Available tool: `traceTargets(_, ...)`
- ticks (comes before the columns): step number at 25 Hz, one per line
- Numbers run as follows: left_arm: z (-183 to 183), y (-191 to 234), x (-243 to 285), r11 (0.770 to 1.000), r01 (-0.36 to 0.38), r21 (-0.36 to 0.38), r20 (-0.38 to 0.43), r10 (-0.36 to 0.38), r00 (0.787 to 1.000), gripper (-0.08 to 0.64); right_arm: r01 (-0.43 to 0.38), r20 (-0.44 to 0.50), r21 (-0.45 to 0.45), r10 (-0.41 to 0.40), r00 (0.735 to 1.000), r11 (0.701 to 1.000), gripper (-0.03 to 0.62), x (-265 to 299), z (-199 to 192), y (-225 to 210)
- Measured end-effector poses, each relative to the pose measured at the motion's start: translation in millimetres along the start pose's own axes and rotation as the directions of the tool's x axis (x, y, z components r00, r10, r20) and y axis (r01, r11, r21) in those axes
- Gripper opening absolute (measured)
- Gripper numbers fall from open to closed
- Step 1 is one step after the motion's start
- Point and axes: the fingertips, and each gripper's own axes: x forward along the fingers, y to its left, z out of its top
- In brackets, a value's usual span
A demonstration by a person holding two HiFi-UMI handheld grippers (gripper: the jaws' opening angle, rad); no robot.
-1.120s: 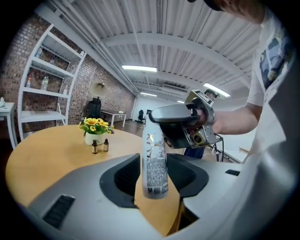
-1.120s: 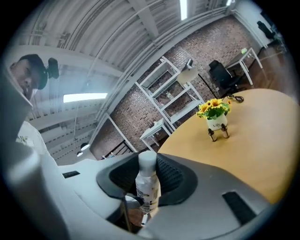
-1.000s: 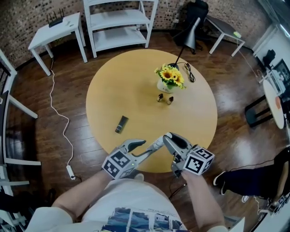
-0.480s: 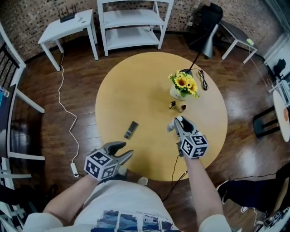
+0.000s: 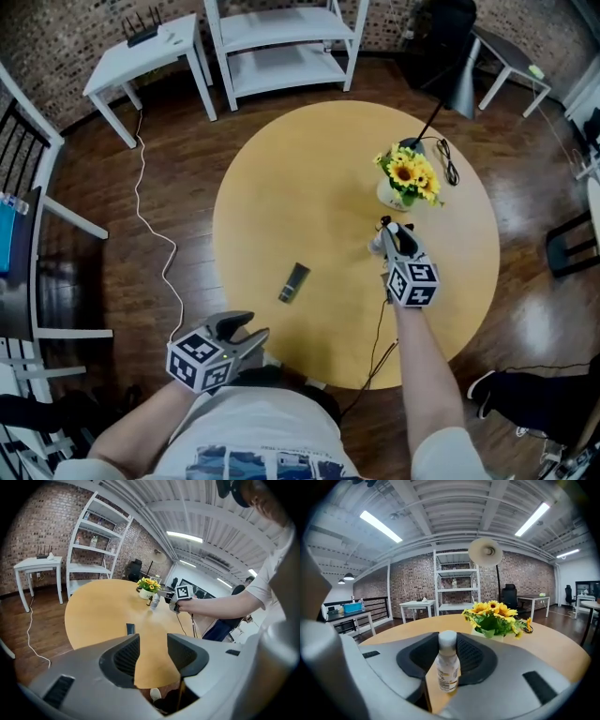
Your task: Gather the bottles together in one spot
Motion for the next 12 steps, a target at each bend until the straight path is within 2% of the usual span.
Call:
traceTargets(4,3,15,5,1.0,0.006,0.01,-0.009,-0.006,1.0,0.192,0.011,0.006,-0.052,-0.011,1.0,0.999,0.127,10,-8,3)
traceTargets(12,7,22,16,0.998,0.043,0.051,-0.032,-0.041,0.999,0.192,0.06,0.049,-0.072,-0.056,0.997,0.996,0.13,5,-18,9)
